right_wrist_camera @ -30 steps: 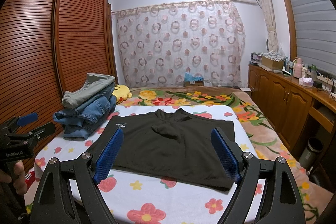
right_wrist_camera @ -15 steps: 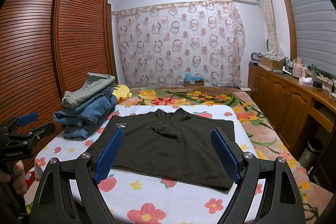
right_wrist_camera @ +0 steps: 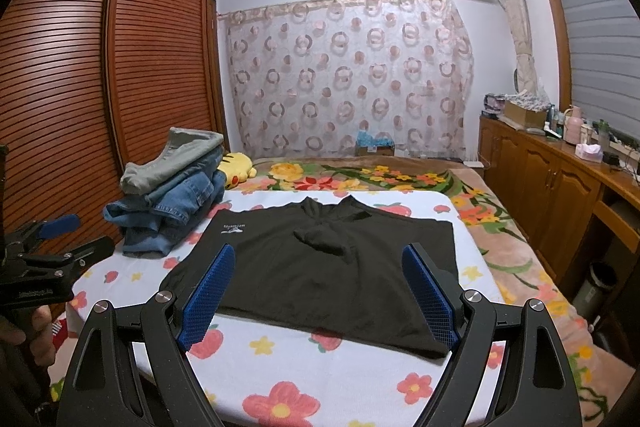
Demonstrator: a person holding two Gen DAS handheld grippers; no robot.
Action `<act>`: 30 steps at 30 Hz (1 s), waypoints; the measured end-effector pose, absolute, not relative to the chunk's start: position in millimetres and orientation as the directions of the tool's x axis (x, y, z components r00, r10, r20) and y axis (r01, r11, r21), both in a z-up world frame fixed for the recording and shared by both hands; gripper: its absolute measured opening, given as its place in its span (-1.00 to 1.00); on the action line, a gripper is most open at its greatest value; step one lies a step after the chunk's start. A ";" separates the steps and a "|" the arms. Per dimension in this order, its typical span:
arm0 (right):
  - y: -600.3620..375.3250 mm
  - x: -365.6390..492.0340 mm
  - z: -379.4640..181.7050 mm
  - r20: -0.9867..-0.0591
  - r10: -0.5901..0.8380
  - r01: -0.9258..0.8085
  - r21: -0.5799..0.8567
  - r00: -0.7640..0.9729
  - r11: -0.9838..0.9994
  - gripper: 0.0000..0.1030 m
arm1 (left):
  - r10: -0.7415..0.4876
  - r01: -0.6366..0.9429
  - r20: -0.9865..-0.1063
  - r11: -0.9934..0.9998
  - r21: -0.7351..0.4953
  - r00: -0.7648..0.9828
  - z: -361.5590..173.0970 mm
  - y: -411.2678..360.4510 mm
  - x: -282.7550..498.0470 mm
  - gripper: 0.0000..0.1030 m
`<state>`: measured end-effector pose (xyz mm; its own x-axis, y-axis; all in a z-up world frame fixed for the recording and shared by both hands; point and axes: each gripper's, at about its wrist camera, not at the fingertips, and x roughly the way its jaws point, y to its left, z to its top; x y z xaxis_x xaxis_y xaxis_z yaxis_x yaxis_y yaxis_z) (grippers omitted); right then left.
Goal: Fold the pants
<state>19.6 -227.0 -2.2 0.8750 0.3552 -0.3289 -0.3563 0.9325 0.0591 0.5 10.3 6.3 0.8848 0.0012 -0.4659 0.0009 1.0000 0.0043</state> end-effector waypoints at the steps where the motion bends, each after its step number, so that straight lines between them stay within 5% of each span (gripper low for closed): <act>1: -226.5 21.1 -2.9 -0.336 0.361 -0.363 0.059 0.870 0.930 0.69 | 0.002 0.002 -0.474 1.000 0.008 0.880 4.5 10.9 2.3 0.99; 23: -219.8 73.8 -10.4 -0.453 0.482 -0.530 0.025 0.750 0.848 0.68 | -0.032 0.004 -0.592 0.999 -0.048 0.805 -64.7 48.3 31.1 0.99; 30: -204.1 96.1 -18.2 -0.492 0.535 -0.599 0.033 0.687 0.800 0.49 | -0.036 -0.003 -0.628 0.998 -0.061 0.778 -84.2 64.4 35.9 0.99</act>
